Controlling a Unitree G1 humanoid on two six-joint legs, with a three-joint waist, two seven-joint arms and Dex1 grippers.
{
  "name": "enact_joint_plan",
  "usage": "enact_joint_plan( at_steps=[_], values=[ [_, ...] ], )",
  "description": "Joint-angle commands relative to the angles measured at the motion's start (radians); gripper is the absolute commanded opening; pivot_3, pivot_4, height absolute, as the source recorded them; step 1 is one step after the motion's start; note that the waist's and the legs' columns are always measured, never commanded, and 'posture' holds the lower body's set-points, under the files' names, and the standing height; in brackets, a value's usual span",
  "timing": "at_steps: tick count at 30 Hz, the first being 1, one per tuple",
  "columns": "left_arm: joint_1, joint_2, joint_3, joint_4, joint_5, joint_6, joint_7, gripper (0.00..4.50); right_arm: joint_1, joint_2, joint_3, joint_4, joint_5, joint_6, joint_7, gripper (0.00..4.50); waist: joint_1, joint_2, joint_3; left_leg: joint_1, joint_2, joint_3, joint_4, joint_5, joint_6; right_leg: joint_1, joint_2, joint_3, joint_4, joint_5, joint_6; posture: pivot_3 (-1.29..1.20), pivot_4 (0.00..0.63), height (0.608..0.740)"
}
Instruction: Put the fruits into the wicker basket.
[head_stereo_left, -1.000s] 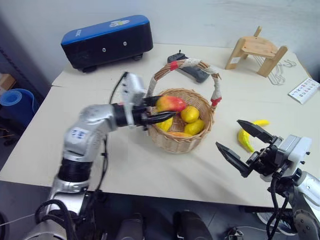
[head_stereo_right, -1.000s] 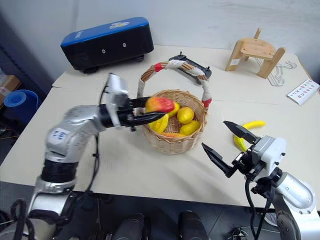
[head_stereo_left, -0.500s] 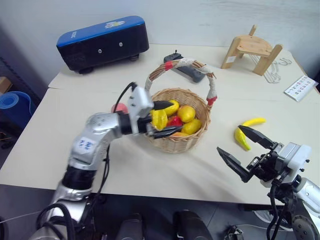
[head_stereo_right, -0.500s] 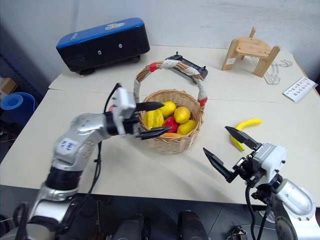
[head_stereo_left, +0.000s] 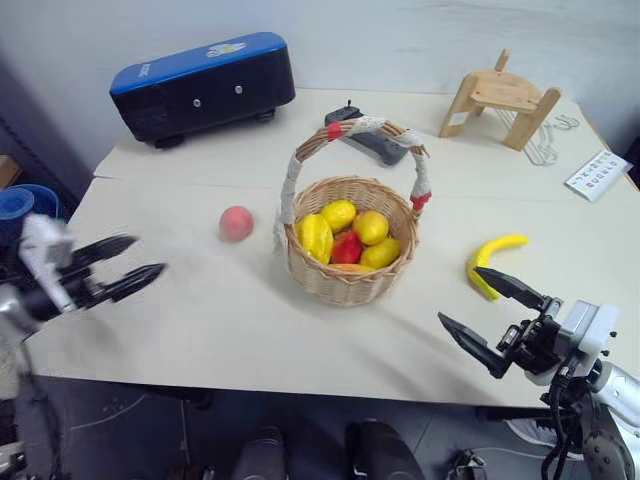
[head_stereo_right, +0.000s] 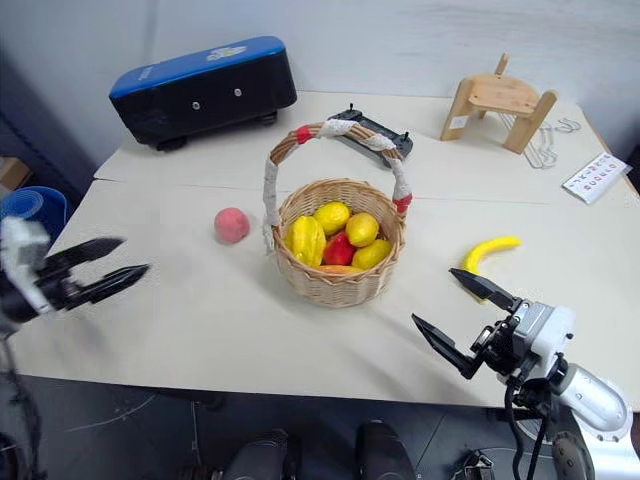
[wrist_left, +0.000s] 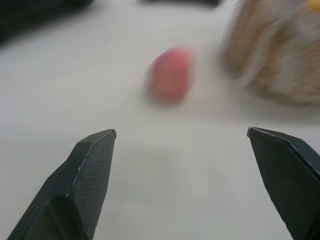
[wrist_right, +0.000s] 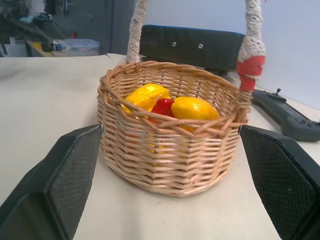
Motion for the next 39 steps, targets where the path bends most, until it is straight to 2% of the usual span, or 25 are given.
enact_joint_plan(
  at_steps=[1,5,9,13,18,22,30,33,37,39],
  values=[
    [0.003,0.018,0.068,0.057,0.015,-0.045,0.062,4.38,-0.006,0.004,-0.003,0.007,0.012,-0.040,0.029,4.50,0.001,-0.003,0.000,0.000,0.000,0.000,0.000,0.000,0.000,0.000,0.000,0.000,0.000,0.000,0.000,0.00,0.150,0.740],
    [-0.044,0.005,0.076,0.055,-0.014,-0.006,0.118,4.38,-0.013,0.015,-0.003,0.016,0.016,-0.049,0.028,4.50,0.017,-0.004,0.000,-0.001,-0.002,-0.003,0.000,-0.001,-0.001,0.000,-0.003,-0.001,-0.001,0.000,0.000,0.00,0.150,0.740],
    [-0.157,-0.023,-0.061,0.008,-0.004,0.037,0.092,4.38,-0.010,0.020,0.006,0.010,0.030,-0.041,0.035,4.50,0.020,-0.003,0.000,-0.001,-0.003,-0.003,0.000,0.000,-0.002,0.000,-0.004,-0.001,-0.001,0.000,0.000,0.00,0.150,0.740],
    [-0.387,-0.064,-0.245,0.085,0.068,0.028,0.052,4.38,-0.033,0.033,0.014,-0.027,0.057,-0.017,-0.003,4.50,0.020,-0.004,0.000,-0.002,-0.005,-0.004,0.000,0.002,-0.005,0.001,-0.004,-0.001,0.000,0.000,0.000,0.00,0.150,0.740],
    [-0.679,-0.140,-0.434,0.372,0.226,-0.095,0.039,4.38,-0.073,0.029,0.020,-0.049,0.064,0.008,-0.043,4.50,0.007,-0.004,0.000,-0.001,-0.004,0.000,0.001,0.003,-0.005,-0.001,-0.002,-0.006,0.002,0.001,0.002,0.00,0.150,0.740],
    [-0.855,-0.212,-0.502,0.622,0.316,-0.217,0.047,4.38,-0.080,0.027,0.026,-0.058,0.057,0.017,-0.061,4.50,0.008,-0.004,0.000,-0.002,-0.003,0.001,0.002,0.002,-0.005,-0.002,-0.003,-0.015,0.006,0.002,0.004,0.00,0.150,0.740],
    [-0.954,-0.282,-0.561,0.852,0.410,-0.324,0.003,4.38,-0.047,0.045,0.046,-0.110,0.025,0.018,-0.112,4.50,0.018,-0.004,0.000,-0.003,-0.002,0.001,0.003,0.002,-0.004,-0.003,-0.005,-0.022,0.009,0.002,0.004,0.00,0.150,0.740],
    [-0.973,-0.295,-0.571,0.890,0.445,-0.338,0.045,3.80,-0.046,0.042,0.055,-0.121,0.016,0.024,-0.117,4.50,0.019,-0.005,0.000,-0.003,-0.002,0.001,0.005,0.002,-0.004,-0.003,-0.005,-0.023,0.009,0.002,0.004,0.00,0.150,0.740],
    [-0.982,-0.299,-0.586,0.910,0.479,-0.373,0.027,2.64,-0.071,0.028,0.050,-0.120,0.020,0.039,-0.129,4.50,0.019,-0.005,0.000,-0.003,-0.002,0.001,0.006,0.002,-0.004,-0.003,-0.005,-0.023,0.009,0.002,0.004,0.00,0.150,0.740],
    [-0.979,-0.293,-0.569,0.902,0.463,-0.391,-0.018,2.34,-0.070,0.016,0.050,-0.120,0.024,0.047,-0.118,4.50,0.019,-0.005,0.000,-0.003,-0.002,0.001,0.006,0.002,-0.004,-0.003,-0.005,-0.023,0.009,0.002,0.004,0.00,0.150,0.740]
  ],
)
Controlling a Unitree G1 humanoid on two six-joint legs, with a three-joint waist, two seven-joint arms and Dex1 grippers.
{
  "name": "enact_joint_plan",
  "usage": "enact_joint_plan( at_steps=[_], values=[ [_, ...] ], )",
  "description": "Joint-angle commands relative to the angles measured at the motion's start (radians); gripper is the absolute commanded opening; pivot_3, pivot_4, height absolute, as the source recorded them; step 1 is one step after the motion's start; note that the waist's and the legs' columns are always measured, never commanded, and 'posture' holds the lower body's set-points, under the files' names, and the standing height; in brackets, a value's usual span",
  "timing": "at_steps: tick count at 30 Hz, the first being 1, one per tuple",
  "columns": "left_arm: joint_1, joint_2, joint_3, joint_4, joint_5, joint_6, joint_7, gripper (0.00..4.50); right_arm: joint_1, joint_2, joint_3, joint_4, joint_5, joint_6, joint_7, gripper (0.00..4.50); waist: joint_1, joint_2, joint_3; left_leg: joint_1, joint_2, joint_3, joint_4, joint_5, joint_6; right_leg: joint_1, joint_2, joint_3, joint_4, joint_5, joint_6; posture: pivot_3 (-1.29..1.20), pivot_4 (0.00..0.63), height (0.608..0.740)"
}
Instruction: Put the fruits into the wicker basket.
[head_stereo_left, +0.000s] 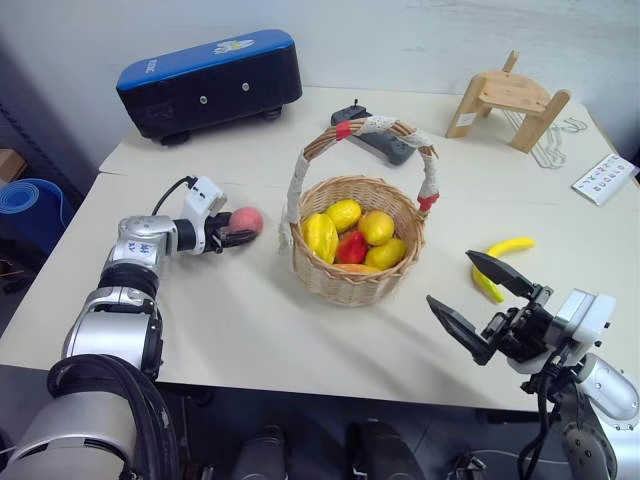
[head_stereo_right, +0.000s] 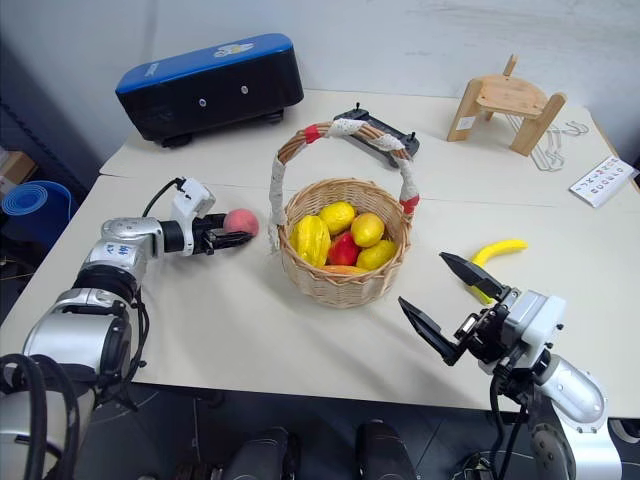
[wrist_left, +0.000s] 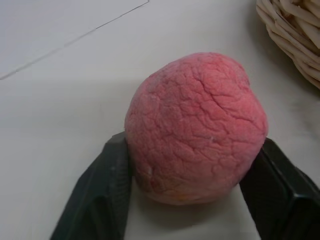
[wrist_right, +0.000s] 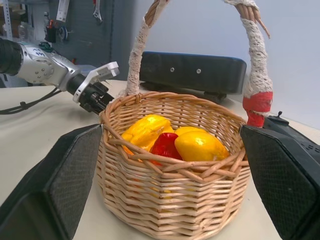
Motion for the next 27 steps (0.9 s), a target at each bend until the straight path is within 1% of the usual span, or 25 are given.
enact_joint_plan(
  at_steps=[1,5,6,8,9,11,12,14,15,16,18,19,22,24,27],
  values=[
    [-0.012,0.017,0.014,-0.021,-0.008,-0.051,-0.075,2.29,0.000,-0.025,-0.009,-0.042,0.014,0.011,0.006,4.50,0.000,0.000,0.000,0.000,0.000,0.000,0.000,0.000,0.000,0.000,0.000,0.000,0.000,0.000,0.000,0.00,0.150,0.740],
    [0.037,0.069,0.057,-0.090,-0.058,-0.093,-0.195,2.27,-0.010,-0.035,-0.013,-0.036,0.016,0.022,0.003,4.50,-0.005,0.000,0.000,0.000,0.001,0.000,-0.001,0.000,0.000,0.000,0.001,-0.001,0.001,0.000,0.000,0.00,0.150,0.740],
    [0.073,0.103,0.084,-0.155,-0.104,-0.095,-0.283,2.27,-0.009,-0.038,-0.019,-0.037,0.017,0.026,0.000,4.50,-0.008,0.000,0.000,0.000,0.001,0.001,-0.001,0.000,0.000,-0.001,0.001,-0.001,0.001,0.000,0.000,0.00,0.150,0.740],
    [0.133,0.157,0.116,-0.269,-0.169,-0.071,-0.407,2.27,-0.003,-0.043,-0.031,-0.041,0.016,0.032,-0.002,4.50,-0.013,0.000,0.000,0.000,0.003,0.001,-0.001,0.000,-0.001,-0.002,0.001,-0.001,0.002,0.000,0.000,0.00,0.150,0.740],
    [0.188,0.208,0.117,-0.410,-0.223,0.014,-0.505,2.27,0.003,-0.048,-0.050,-0.040,0.017,0.034,-0.007,4.50,-0.019,0.001,0.000,0.000,0.003,0.001,-0.001,0.000,-0.001,-0.002,0.001,-0.001,0.003,0.000,0.000,0.00,0.150,0.740],
    [0.266,0.273,0.113,-0.628,-0.300,0.181,-0.589,2.27,0.012,-0.055,-0.077,-0.035,0.020,0.036,-0.013,4.50,-0.022,0.001,0.001,0.000,0.003,0.000,-0.001,0.000,-0.001,-0.002,0.001,-0.001,0.003,0.000,-0.001,0.00,0.150,0.740],
    [0.294,0.293,0.113,-0.718,-0.331,0.248,-0.600,2.27,0.017,-0.058,-0.087,-0.033,0.022,0.037,-0.013,4.50,-0.021,0.001,0.001,-0.001,0.003,-0.001,-0.001,0.000,-0.001,-0.002,0.001,-0.001,0.003,0.000,-0.001,0.00,0.150,0.740],
    [0.336,0.289,0.084,-0.981,-0.420,0.388,-0.576,2.27,0.034,-0.058,-0.103,-0.016,0.020,0.038,-0.015,4.50,-0.010,0.002,0.001,0.000,0.003,-0.004,0.000,0.000,-0.001,0.001,0.000,-0.001,0.001,0.000,-0.001,0.00,0.150,0.740],
    [0.339,0.256,0.066,-1.092,-0.452,0.436,-0.530,2.27,0.045,-0.056,-0.108,0.002,0.017,0.032,-0.006,4.50,0.000,0.002,0.001,0.000,0.002,-0.007,0.001,0.000,-0.001,0.004,-0.001,-0.001,-0.001,0.000,-0.001,0.00,0.150,0.740],
    [0.342,0.232,0.057,-1.163,-0.471,0.469,-0.492,2.27,0.053,-0.055,-0.111,0.015,0.014,0.027,0.001,4.50,0.007,0.003,0.001,0.000,0.000,-0.011,0.001,0.000,-0.001,0.006,-0.002,0.001,-0.006,0.000,-0.001,0.00,0.150,0.740],
    [0.317,0.119,0.048,-1.264,-0.532,0.569,-0.358,2.27,0.069,-0.052,-0.112,0.048,0.003,0.008,0.021,4.50,0.021,0.004,0.001,0.000,-0.003,-0.015,0.001,0.000,0.000,0.010,-0.003,0.006,-0.010,0.000,-0.001,0.00,0.150,0.740],
    [0.312,0.082,0.047,-1.296,-0.550,0.600,-0.316,2.27,0.073,-0.051,-0.112,0.057,-0.001,0.001,0.028,4.50,0.022,0.004,0.001,0.000,-0.004,-0.015,0.001,0.000,0.001,0.010,-0.002,0.008,-0.010,0.000,-0.001,0.00,0.150,0.740],
    [0.276,-0.059,-0.063,-1.321,-0.446,0.621,-0.135,2.27,0.074,-0.051,-0.112,0.074,-0.003,-0.011,0.043,4.50,0.021,0.004,0.001,-0.003,-0.004,-0.014,0.001,0.001,0.002,0.009,0.001,0.012,-0.011,0.000,0.000,0.00,0.150,0.740],
    [0.261,-0.123,-0.118,-1.288,-0.356,0.586,-0.035,2.27,0.073,-0.051,-0.112,0.080,-0.004,-0.020,0.050,4.50,0.018,0.004,0.001,-0.003,-0.005,-0.013,0.001,0.002,0.002,0.007,0.002,0.012,-0.010,0.001,0.001,0.00,0.150,0.740],
    [0.255,-0.151,-0.181,-1.219,-0.248,0.487,0.021,2.27,0.073,-0.046,-0.112,0.081,-0.005,-0.025,0.051,4.50,0.003,0.004,0.001,-0.001,-0.005,-0.013,0.000,0.003,0.001,0.005,0.004,0.017,-0.009,0.001,0.001,0.00,0.150,0.740]
  ],
)
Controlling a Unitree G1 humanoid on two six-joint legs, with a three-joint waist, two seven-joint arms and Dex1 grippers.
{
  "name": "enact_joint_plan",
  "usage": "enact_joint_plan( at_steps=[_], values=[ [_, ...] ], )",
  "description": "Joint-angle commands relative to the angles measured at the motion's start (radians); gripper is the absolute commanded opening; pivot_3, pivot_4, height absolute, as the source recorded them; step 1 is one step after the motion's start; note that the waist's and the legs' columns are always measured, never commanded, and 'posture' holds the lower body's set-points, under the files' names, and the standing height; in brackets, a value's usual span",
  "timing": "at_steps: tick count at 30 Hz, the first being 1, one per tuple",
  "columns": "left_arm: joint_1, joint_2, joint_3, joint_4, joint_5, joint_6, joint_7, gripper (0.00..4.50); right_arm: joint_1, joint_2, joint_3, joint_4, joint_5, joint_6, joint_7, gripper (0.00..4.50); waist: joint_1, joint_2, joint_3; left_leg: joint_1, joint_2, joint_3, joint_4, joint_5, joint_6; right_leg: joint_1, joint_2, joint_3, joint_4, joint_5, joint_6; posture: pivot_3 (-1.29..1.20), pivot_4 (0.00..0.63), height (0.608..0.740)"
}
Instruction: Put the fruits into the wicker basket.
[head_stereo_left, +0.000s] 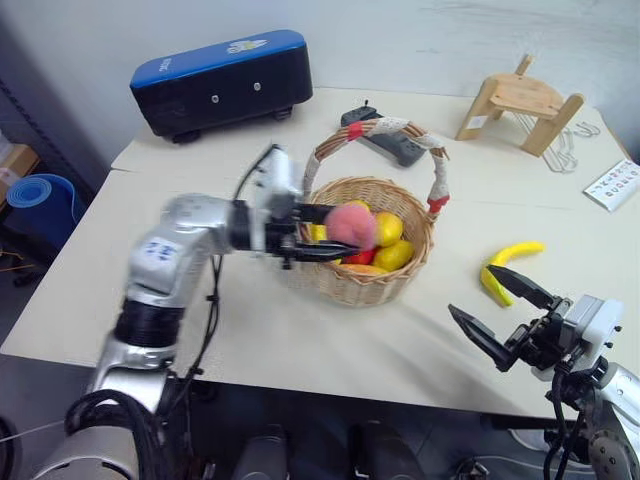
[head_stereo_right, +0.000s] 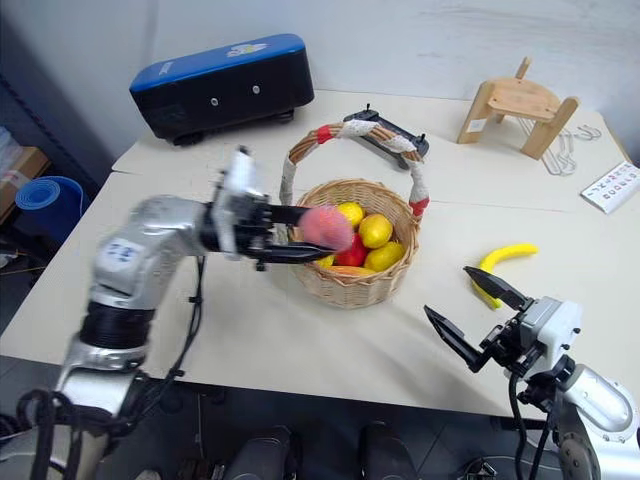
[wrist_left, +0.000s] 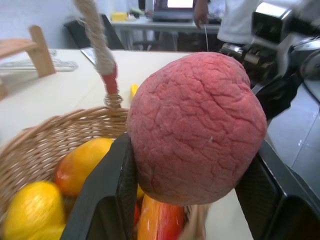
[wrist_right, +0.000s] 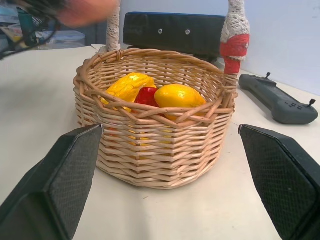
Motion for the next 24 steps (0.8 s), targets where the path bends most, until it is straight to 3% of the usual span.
enact_joint_plan(
  at_steps=[1,2,9,14,18,24],
  values=[
    [-0.019,0.003,-0.046,0.052,0.116,-0.124,0.051,2.27,0.005,0.008,-0.020,-0.012,0.007,-0.027,0.004,4.50,-0.010,0.000,0.000,0.000,0.000,0.000,0.000,0.000,-0.001,0.000,0.001,0.001,0.000,0.000,0.000,0.00,0.150,0.740],
    [-0.022,-0.007,-0.050,0.060,0.114,-0.129,0.049,2.27,0.007,0.010,-0.020,-0.013,0.009,-0.027,0.002,4.50,-0.012,0.000,0.000,0.001,0.000,0.000,-0.001,0.001,-0.001,-0.001,0.001,0.002,0.000,0.000,0.000,0.00,0.150,0.740],
    [-0.043,-0.019,0.002,0.093,0.069,-0.202,0.003,4.48,0.041,0.035,-0.033,-0.028,-0.004,-0.037,-0.031,4.50,-0.008,0.000,0.000,0.002,-0.001,0.000,-0.001,0.001,-0.001,-0.001,0.001,0.006,0.000,0.000,0.000,0.00,0.150,0.740],
    [0.014,0.036,0.113,0.015,-0.083,-0.195,-0.115,4.48,0.089,0.049,-0.058,-0.047,-0.015,-0.038,-0.070,4.50,-0.010,0.000,0.000,0.002,-0.001,0.000,-0.002,0.001,-0.001,-0.001,0.000,0.006,0.000,0.000,0.000,0.00,0.150,0.740],
    [0.133,0.187,0.244,-0.079,-0.231,-0.131,-0.236,4.48,0.192,0.072,-0.134,-0.065,-0.003,-0.031,-0.109,4.50,-0.018,0.003,0.000,0.004,-0.001,0.000,-0.004,0.001,-0.002,-0.001,0.001,0.008,0.001,0.000,0.000,0.00,0.150,0.740],
    [0.359,0.424,0.432,-0.025,-0.242,-0.126,-0.297,4.48,0.358,0.131,-0.240,-0.032,-0.012,-0.052,-0.125,4.50,-0.014,0.003,0.000,0.004,-0.001,-0.001,-0.005,0.000,-0.001,0.000,0.000,0.010,-0.002,-0.001,-0.002,0.00,0.150,0.740]
  ],
)
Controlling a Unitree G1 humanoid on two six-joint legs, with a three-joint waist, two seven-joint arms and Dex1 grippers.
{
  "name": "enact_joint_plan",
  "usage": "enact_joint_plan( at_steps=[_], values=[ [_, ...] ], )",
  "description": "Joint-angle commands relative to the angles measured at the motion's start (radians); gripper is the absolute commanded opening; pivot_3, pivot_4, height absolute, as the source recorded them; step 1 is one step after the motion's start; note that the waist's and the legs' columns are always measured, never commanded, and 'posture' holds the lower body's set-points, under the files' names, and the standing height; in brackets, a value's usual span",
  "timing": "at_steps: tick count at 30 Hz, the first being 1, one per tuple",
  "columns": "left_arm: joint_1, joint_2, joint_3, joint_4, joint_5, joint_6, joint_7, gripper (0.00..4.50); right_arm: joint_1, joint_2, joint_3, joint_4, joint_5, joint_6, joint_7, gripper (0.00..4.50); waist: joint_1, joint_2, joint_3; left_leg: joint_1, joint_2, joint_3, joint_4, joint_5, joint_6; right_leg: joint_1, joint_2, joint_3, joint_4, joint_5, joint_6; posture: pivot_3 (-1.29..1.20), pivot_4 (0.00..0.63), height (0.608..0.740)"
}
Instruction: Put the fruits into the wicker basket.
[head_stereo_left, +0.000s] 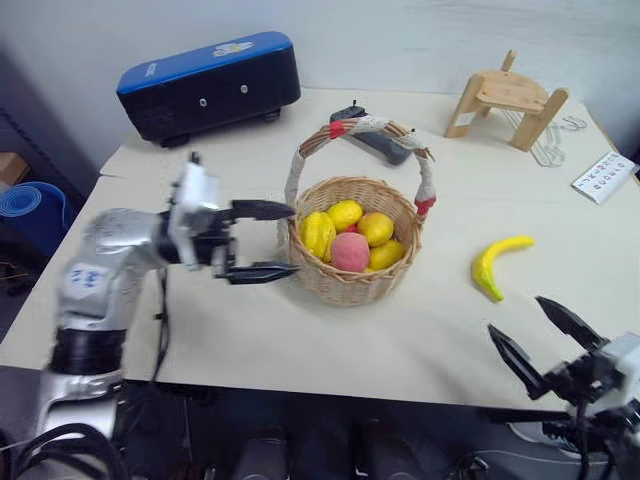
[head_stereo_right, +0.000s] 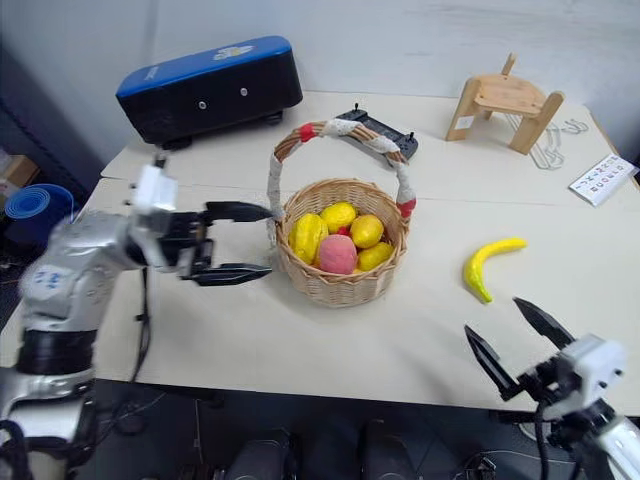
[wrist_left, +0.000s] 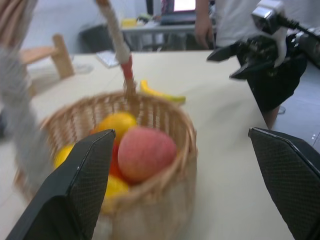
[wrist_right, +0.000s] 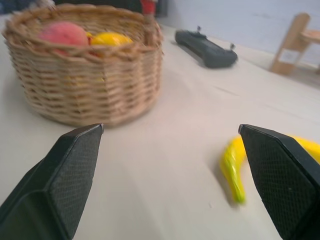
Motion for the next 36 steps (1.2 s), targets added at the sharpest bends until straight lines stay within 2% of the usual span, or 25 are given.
enact_joint_plan(
  at_steps=[1,5,9,12,15,18,22,27,30,33,36],
  values=[
    [0.098,0.093,0.112,0.051,0.002,-0.032,-0.044,4.48,0.066,0.030,-0.064,0.002,0.009,-0.016,-0.019,4.50,0.000,0.000,0.000,0.000,0.000,0.000,0.000,0.000,0.000,0.000,0.000,0.000,0.000,0.000,-0.001,0.00,0.150,0.740],
    [0.180,0.146,0.168,0.045,-0.035,0.012,-0.032,4.48,0.095,0.035,-0.049,-0.015,-0.009,0.002,-0.034,4.50,0.002,0.000,0.000,0.000,-0.001,0.000,-0.005,0.000,0.001,0.000,-0.003,0.001,-0.005,-0.002,-0.004,0.00,0.150,0.740],
    [0.178,0.127,0.162,0.024,-0.041,0.006,-0.009,4.48,0.000,-0.019,-0.002,-0.103,-0.019,0.145,-0.149,4.50,0.000,0.000,0.000,0.000,-0.002,0.000,-0.007,0.000,0.000,-0.001,-0.004,0.002,-0.006,-0.002,-0.004,0.00,0.150,0.740],
    [0.167,0.100,0.146,0.008,-0.047,0.004,0.008,4.48,-0.171,-0.126,0.040,-0.142,0.022,0.435,-0.323,4.50,-0.016,0.001,0.000,0.000,-0.002,0.000,-0.008,0.000,0.000,-0.002,-0.003,0.002,-0.006,-0.002,-0.004,0.00,0.150,0.740],
    [0.147,0.075,0.123,-0.006,-0.048,0.001,0.022,4.48,-0.341,-0.184,0.086,-0.136,0.043,0.575,-0.392,4.50,-0.025,0.002,0.000,0.000,-0.002,0.000,-0.009,0.001,-0.001,-0.003,-0.003,0.002,-0.004,-0.002,-0.004,0.00,0.150,0.740],
    [0.124,0.051,0.099,-0.021,-0.044,-0.010,0.036,4.48,-0.513,-0.238,0.167,-0.045,-0.062,0.752,-0.514,4.50,-0.022,0.001,0.000,0.000,-0.002,-0.001,-0.010,0.002,-0.002,-0.005,-0.001,0.001,0.001,-0.002,-0.004,0.00,0.150,0.740],
    [0.107,0.036,0.083,-0.048,-0.049,-0.006,0.054,4.48,-0.711,-0.211,0.211,0.072,-0.078,0.936,-0.627,4.50,-0.020,0.001,0.000,-0.004,-0.002,0.000,-0.008,0.003,-0.001,-0.008,-0.001,0.002,0.001,-0.002,-0.003,0.00,0.150,0.740],
    [0.110,0.027,0.073,-0.078,-0.054,-0.006,0.070,4.48,-0.829,-0.170,0.250,0.174,-0.114,1.049,-0.676,4.50,-0.022,0.001,0.000,-0.017,-0.002,0.000,-0.001,0.003,0.000,-0.022,-0.001,0.002,0.014,0.001,0.002,0.00,0.150,0.740],
    [0.107,0.020,0.068,-0.093,-0.061,-0.002,0.079,4.48,-0.876,-0.134,0.250,0.224,-0.117,1.084,-0.684,4.50,-0.022,0.001,0.000,-0.018,-0.003,0.000,0.001,0.003,0.001,-0.022,-0.001,0.003,0.015,0.001,0.002,0.00,0.150,0.740],
    [0.101,0.018,0.062,-0.096,-0.061,-0.003,0.083,4.50,-0.903,-0.102,0.243,0.256,-0.124,1.086,-0.682,3.96,-0.023,0.001,0.000,-0.018,-0.003,0.001,0.002,0.003,0.001,-0.022,-0.001,0.003,0.014,0.001,0.002,0.00,0.150,0.740],
    [0.097,0.017,0.059,-0.099,-0.065,-0.002,0.083,4.50,-0.899,-0.105,0.242,0.271,-0.144,1.056,-0.660,2.93,-0.023,0.001,0.000,-0.017,-0.003,0.001,0.002,0.003,0.001,-0.022,-0.001,0.004,0.014,0.001,0.002,0.00,0.150,0.740]
  ],
)
